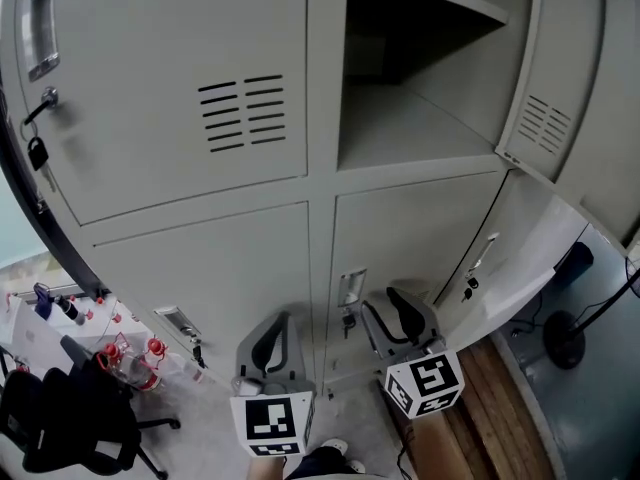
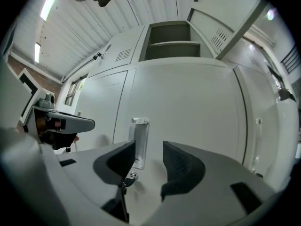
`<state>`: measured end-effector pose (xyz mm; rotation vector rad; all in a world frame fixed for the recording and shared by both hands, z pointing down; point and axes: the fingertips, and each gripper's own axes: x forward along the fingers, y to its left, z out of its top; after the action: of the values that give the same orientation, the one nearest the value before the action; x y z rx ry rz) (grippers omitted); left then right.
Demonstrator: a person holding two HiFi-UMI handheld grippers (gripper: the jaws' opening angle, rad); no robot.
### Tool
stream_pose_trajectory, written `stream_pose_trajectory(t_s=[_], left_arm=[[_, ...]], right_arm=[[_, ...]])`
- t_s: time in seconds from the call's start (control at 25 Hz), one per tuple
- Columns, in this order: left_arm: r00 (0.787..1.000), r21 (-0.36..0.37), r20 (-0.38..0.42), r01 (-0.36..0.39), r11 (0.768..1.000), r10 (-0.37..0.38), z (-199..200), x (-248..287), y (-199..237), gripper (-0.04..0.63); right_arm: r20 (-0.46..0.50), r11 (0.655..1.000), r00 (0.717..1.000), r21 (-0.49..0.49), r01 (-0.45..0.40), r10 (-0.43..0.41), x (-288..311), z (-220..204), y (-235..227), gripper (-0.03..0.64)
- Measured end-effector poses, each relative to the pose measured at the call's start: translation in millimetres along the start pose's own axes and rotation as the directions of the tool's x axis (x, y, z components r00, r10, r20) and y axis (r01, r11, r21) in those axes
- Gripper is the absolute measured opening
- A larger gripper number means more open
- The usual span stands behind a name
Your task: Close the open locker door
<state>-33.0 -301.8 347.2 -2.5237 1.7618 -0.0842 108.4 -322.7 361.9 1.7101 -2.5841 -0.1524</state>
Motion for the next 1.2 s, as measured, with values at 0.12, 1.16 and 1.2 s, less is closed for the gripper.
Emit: stream_pose_trajectory(t_s=[0.12, 1.16, 1.2], left_arm=[[0.999, 0.005, 0.020, 0.048, 0.999, -0.048, 10, 4, -17, 0.002], [0.901, 0.097, 0.160, 0.392, 0.915, -0.403, 71, 31, -182, 0.002], [0.900, 0.096, 0.161, 0.395, 0.914, -0.406, 71, 31, -185, 0.002]], right_arm=[[0.036, 0.996, 0.996, 0.004, 0.085, -0.085, -24, 13, -26, 0.184], [0.407, 0.791, 0.736, -0.052, 0.610, -0.541, -256, 186, -222, 0.186], [0.413, 0.793, 0.735, -0.047, 0.607, -0.538, -257, 190, -225, 0.184]])
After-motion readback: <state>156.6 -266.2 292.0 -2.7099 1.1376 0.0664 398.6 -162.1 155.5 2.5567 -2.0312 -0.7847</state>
